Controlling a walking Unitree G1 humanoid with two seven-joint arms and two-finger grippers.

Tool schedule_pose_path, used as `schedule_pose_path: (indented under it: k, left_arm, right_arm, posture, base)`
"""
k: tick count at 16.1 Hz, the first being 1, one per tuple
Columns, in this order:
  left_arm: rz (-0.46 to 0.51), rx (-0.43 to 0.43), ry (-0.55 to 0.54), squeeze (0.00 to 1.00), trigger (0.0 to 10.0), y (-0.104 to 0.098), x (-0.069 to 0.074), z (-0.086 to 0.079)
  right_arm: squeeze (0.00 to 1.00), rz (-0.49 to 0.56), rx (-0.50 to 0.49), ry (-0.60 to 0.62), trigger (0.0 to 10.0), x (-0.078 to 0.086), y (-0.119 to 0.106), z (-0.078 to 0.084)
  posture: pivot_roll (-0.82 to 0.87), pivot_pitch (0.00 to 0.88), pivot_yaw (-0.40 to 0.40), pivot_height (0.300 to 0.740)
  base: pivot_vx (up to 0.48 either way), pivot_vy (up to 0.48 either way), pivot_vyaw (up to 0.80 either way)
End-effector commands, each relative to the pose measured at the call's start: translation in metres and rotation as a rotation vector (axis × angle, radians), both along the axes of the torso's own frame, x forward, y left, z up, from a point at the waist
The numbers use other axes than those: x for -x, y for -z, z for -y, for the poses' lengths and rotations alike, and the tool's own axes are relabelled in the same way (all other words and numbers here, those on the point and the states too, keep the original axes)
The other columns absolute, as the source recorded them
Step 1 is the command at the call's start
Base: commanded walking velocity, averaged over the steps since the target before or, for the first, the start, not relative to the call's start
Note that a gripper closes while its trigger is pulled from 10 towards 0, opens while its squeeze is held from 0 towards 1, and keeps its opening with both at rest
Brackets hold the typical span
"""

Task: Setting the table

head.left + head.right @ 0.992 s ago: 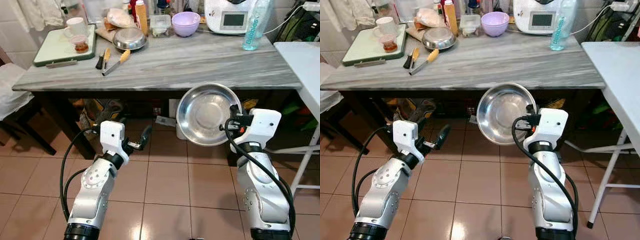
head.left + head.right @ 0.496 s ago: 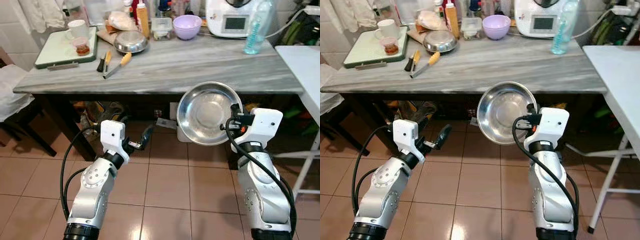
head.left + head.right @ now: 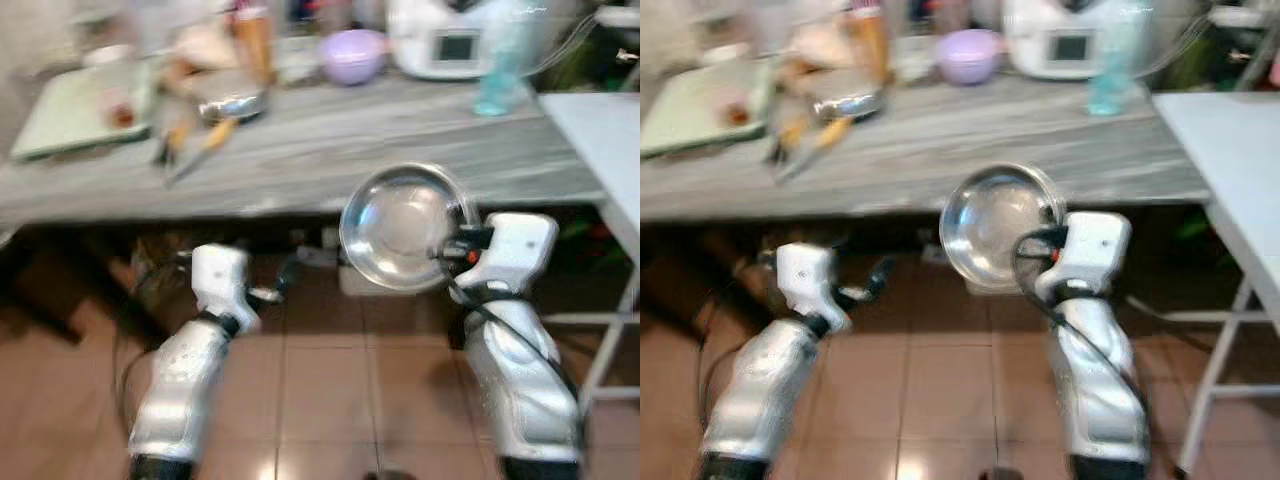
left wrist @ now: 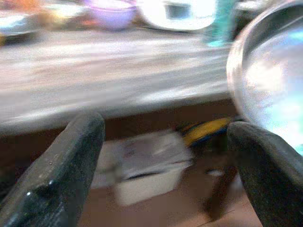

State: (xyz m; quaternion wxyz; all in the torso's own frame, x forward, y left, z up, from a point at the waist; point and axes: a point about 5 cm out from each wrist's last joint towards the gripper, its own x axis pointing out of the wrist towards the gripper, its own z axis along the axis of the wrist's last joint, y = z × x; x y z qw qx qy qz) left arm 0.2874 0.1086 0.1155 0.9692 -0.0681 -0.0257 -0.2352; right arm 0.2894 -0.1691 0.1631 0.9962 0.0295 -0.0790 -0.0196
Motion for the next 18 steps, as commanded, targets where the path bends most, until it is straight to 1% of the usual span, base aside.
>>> schedule_pose_path:
  k: [1, 4, 10, 11, 14, 16, 18]
  left_arm:
    - [0.017, -0.026, -0.017, 0.00, 10.0, -0.004, -0.001, -0.010]
    - [0.011, -0.029, -0.013, 0.00, 10.0, -0.002, 0.001, -0.010]
    - [0.007, -0.028, -0.007, 0.00, 10.0, -0.001, 0.000, -0.008]
    - [0.004, -0.025, -0.015, 0.00, 10.0, -0.002, 0.000, -0.009]
    - [0.007, -0.034, -0.038, 0.00, 10.0, -0.002, -0.001, -0.013]
    - [0.025, -0.040, -0.107, 0.00, 10.0, -0.005, -0.004, -0.021]
    - [0.048, -0.067, -0.133, 0.00, 10.0, -0.007, -0.003, -0.027]
  right_arm:
    - [0.00, 0.032, -0.014, -0.026, 10.0, 0.000, -0.007, -0.009]
    - [0.00, 0.032, -0.015, -0.026, 10.0, 0.000, -0.007, -0.010]
    - [0.00, 0.040, -0.017, -0.024, 10.0, -0.002, -0.008, -0.010]
    - [0.00, 0.041, -0.019, -0.025, 10.0, -0.002, -0.008, -0.011]
    - [0.00, 0.043, -0.025, -0.035, 10.0, -0.002, -0.008, -0.011]
    - [0.00, 0.048, -0.045, -0.068, 10.0, -0.003, -0.011, -0.014]
    - [0.00, 0.051, -0.076, -0.086, 10.0, -0.004, -0.013, -0.016]
  posture:
    - [-0.05, 0.095, 0.064, 0.740]
    - [-0.05, 0.098, 0.066, 0.740]
    - [-0.05, 0.093, 0.069, 0.740]
    - [-0.05, 0.094, 0.069, 0.740]
    - [-0.05, 0.095, 0.070, 0.740]
    - [-0.04, 0.097, 0.070, 0.740]
    - [-0.04, 0.101, 0.071, 0.740]
  base:
    - [0.480, 0.000, -0.43]
    - [0.480, 0.000, -0.42]
    - [0.480, 0.000, 0.00]
    - [0.251, 0.000, 0.00]
    - [0.000, 0.000, 0.00]
    - [0.000, 0.000, 0.00]
    - [0.000, 0.000, 0.00]
